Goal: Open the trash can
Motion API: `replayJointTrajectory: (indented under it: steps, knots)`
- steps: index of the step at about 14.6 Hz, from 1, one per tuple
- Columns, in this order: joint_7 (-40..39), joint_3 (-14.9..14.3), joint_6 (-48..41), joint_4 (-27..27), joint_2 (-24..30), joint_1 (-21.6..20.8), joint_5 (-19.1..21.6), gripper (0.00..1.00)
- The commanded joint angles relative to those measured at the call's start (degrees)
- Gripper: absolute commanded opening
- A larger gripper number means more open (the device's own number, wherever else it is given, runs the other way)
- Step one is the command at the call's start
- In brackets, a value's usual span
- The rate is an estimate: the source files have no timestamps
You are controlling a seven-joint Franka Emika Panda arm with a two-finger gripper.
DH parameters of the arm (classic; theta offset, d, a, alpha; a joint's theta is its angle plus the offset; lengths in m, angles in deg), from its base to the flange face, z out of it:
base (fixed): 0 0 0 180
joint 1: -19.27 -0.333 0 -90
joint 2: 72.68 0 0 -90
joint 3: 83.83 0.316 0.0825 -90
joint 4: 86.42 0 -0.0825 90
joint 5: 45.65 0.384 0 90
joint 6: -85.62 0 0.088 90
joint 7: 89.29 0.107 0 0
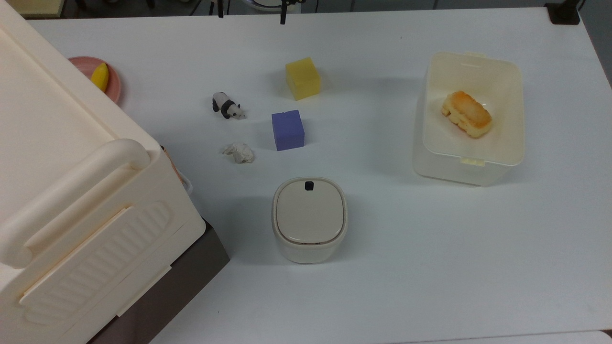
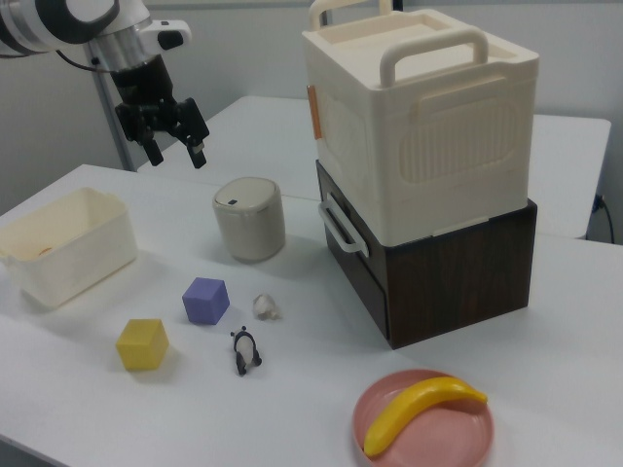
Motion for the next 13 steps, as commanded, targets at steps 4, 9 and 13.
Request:
replayJointTrajectory:
  steps: [4,9,13]
  knots:
    - [-1.11,-0.53,-0.77,0.12,0.33,-0.16,1.25,1.0]
    - [-1.2,-0.53,-0.86,0.04,0.15,-0.24,1.16,1.0]
    - [-0.84,-0.53,-0.95,0.04,-0.29,-0.42,1.16,1.0]
